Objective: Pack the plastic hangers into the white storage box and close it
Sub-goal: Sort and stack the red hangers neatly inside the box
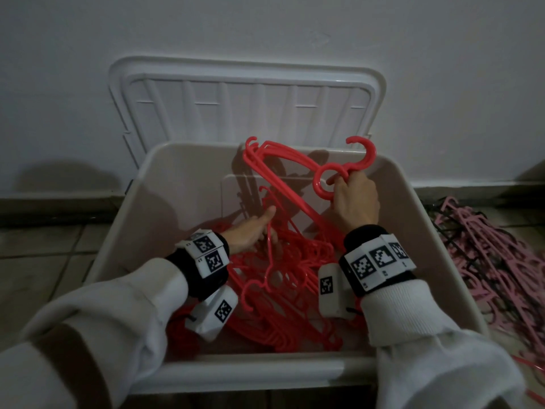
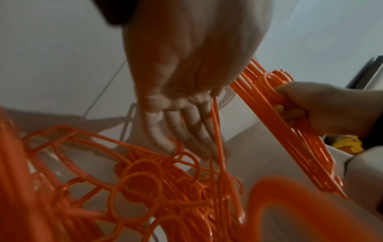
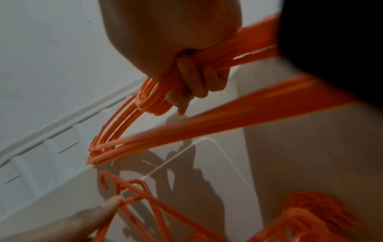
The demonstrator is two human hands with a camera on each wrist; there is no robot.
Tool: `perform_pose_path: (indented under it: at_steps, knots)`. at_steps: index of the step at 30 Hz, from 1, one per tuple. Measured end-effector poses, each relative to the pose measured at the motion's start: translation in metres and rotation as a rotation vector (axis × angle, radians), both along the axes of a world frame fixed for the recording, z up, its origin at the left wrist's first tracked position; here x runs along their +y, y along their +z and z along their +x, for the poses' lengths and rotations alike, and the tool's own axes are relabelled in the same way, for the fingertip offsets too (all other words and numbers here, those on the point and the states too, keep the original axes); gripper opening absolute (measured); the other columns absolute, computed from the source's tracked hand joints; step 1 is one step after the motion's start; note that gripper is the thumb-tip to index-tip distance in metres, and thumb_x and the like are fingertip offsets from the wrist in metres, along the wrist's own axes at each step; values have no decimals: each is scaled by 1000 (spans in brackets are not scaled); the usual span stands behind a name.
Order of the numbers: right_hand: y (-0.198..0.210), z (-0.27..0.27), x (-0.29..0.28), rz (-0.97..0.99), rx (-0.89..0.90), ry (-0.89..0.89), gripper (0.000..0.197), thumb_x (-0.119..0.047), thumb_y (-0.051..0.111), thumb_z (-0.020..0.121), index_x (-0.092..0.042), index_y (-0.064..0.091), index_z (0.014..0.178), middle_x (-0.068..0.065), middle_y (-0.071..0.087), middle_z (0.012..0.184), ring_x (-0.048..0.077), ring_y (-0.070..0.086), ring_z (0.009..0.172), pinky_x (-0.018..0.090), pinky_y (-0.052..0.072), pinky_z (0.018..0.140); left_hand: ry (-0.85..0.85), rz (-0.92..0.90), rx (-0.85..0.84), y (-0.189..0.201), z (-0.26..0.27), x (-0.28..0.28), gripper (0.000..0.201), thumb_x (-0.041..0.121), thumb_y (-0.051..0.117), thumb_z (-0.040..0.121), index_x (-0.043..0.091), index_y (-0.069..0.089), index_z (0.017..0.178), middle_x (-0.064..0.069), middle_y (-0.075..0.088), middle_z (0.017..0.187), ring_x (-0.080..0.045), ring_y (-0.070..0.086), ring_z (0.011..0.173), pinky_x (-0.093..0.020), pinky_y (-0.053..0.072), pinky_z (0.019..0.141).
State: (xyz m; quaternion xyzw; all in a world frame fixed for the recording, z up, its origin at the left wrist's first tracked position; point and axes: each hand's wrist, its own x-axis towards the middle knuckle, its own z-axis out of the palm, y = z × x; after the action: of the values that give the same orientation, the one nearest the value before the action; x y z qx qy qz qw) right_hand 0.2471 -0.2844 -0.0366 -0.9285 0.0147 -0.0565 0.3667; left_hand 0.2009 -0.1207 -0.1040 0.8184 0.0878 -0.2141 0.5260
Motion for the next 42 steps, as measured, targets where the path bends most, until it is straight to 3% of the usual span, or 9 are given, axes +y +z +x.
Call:
perform_pose_path:
  at_steps: [5,8,11,14,17,20,23,28,42]
  knots:
    - [0,1,1,-2,3,2,30,-22,41,93,-8,63,105,15,65,102,35,59,98,36,43,81,65,-102,-88,1,2,5,10,20,39,101,12,43,105,1,69,66,-3,60,50,-21,41,51]
    - [0,1,1,-7,10,-1,30,-22,41,93,-8,63,106,15,65,103,35,59,98,38,44,83,88,-132,-150,6,0,1,27,2,40,98,10,37,123,-16,64,97,6,58,49,-9,40,45]
    - [1,1,1,-3,9,1,29,-22,40,93,-8,63,106,15,65,103,34,59,98,38,44,83,80,-159,-167,6,2,2,45,-9,40,93,4,31,134,-19,64,95,3,61,50,-8,44,49]
    - [2,0,1,-4,11,4,30,-22,40,94,-7,63,106,15,65,104,33,59,98,37,43,82,57,-99,-130,4,4,5,37,-3,45,90,11,37,123,-7,71,73,-11,66,57,-20,50,59]
    - [3,-1,0,-2,8,-1,30,-22,40,95,-6,62,107,16,63,107,34,58,101,37,43,83,-29,-102,-107,9,5,6,10,2,45,95,9,48,100,6,64,48,-7,61,50,-15,46,58]
    - [4,-2,1,13,-7,-11,30,-23,40,95,-5,62,108,17,63,108,36,57,102,39,43,84,-129,-17,-129,20,7,15,20,17,43,99,9,60,93,7,66,53,-11,61,59,-23,45,76]
    - [2,0,2,45,-25,-6,31,-24,40,94,-6,62,106,18,65,103,36,58,100,41,45,85,-94,-60,-155,31,10,27,23,17,40,99,6,60,94,3,65,50,-9,60,44,-16,47,53]
    - [1,0,5,3,-24,24,30,-24,40,94,-7,63,106,18,65,104,37,59,99,41,45,84,-26,-155,-288,47,12,35,17,7,40,97,0,55,96,-1,59,47,-6,56,38,-16,47,42]
    - [3,-2,1,-99,1,64,30,-21,39,96,-6,61,111,20,62,111,39,56,102,39,41,79,229,-312,-294,47,15,33,32,16,38,100,12,52,72,8,52,43,-2,48,35,-10,39,40]
